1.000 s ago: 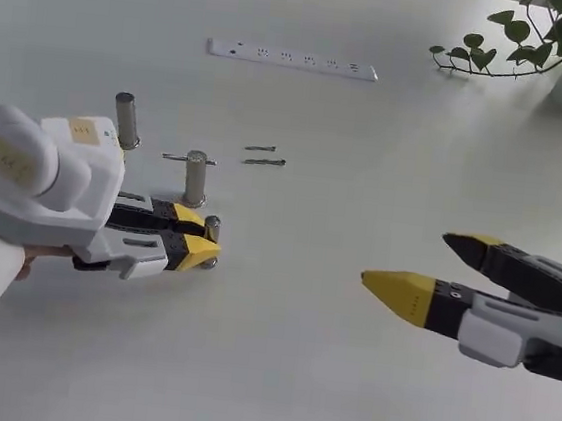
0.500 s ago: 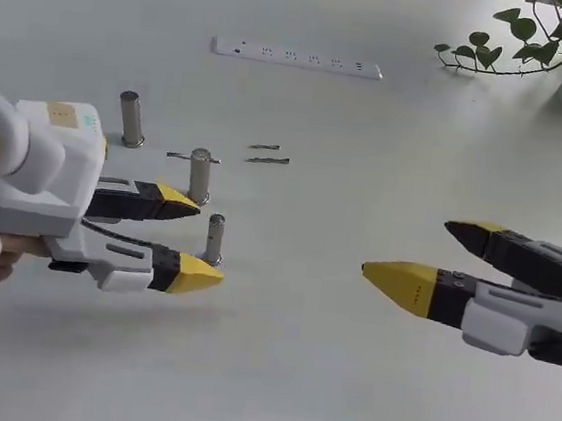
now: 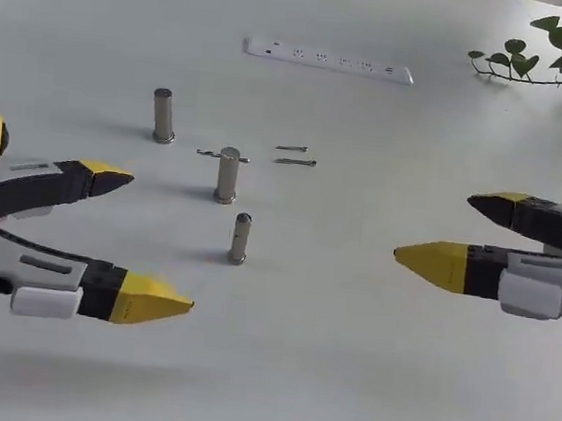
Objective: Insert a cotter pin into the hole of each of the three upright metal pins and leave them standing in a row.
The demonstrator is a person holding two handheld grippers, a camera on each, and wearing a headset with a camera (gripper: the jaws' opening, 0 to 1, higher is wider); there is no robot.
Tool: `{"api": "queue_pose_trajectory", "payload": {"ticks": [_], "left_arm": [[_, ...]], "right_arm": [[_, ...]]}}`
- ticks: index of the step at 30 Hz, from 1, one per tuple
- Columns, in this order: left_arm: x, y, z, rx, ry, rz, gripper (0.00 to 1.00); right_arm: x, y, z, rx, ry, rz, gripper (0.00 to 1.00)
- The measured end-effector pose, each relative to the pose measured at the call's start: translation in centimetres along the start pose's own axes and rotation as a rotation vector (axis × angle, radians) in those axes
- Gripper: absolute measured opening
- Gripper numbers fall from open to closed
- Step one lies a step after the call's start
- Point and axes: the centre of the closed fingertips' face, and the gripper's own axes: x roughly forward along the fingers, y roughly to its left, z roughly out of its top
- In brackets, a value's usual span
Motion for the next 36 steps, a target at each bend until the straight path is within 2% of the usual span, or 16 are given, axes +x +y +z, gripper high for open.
{"api": "queue_pose_trajectory", "payload": {"ticks": [3,4,5,6,8,9,10,11,13,19,23,26,27,29,33,36], "left_arm": [[-1.0,-0.5,0.1,-0.023,-0.008,0.017,0.99],[-1.2,-0.6,0.4,-0.028,-0.02,0.027,0.99],[-1.5,-0.7,0.7,-0.029,-0.033,0.038,0.99],[-1.7,-0.9,0.9,-0.031,-0.044,0.045,0.99],[-2.0,-1.3,1.7,-0.054,-0.084,0.057,0.99],[-2.1,-1.3,1.9,-0.062,-0.094,0.059,0.99],[-2.5,-1.4,2.5,-0.119,-0.138,0.07,0.99],[-2.6,-1.4,2.6,-0.132,-0.149,0.077,0.99],[-3.6,-1.0,3.3,-0.139,-0.204,0.128,0.99],[-5.7,-1.2,3.0,-0.14,-0.202,0.187,0.99],[-6.6,-1.3,2.1,-0.111,-0.144,0.217,0.99],[-7.2,-1.2,1.9,-0.125,-0.144,0.222,0.99],[-7.4,-1.2,2.2,-0.133,-0.167,0.227,0.99],[-7.8,-0.8,2.2,-0.139,-0.174,0.236,0.99],[-8.1,-0.4,1.6,-0.138,-0.156,0.251,0.99],[-8.0,-0.4,1.3,-0.14,-0.145,0.254,0.99]], "right_arm": [[0.8,-0.7,0.7,-0.024,0.013,0.03,0.75],[1.0,-0.9,0.6,-0.037,0.035,0.04,0.74],[1.2,-1.3,0.1,-0.076,0.089,0.053,0.73],[1.4,-1.6,-0.1,-0.108,0.118,0.061,0.72],[2.1,-2.2,-0.2,-0.158,0.173,0.081,0.72],[2.2,-2.3,-0.1,-0.164,0.18,0.088,0.71],[2.8,-2.6,0.2,-0.189,0.206,0.11,0.71],[3.0,-2.7,0.4,-0.197,0.21,0.116,0.7],[3.8,-2.9,1.1,-0.216,0.223,0.142,0.69],[6.3,-3.7,3.0,-0.273,0.268,0.218,0.64],[8.3,-4.4,4.1,-0.347,0.325,0.257,0.62],[9.9,-4.4,5.0,-0.373,0.359,0.318,0.6],[10.5,-4.8,5.4,-0.391,0.376,0.322,0.59],[11.2,-5.0,5.7,-0.43,0.408,0.333,0.57],[13.0,-6.5,6.2,-0.535,0.493,0.329,0.52],[14.4,-6.5,6.4,-0.536,0.51,0.334,0.5]]}}
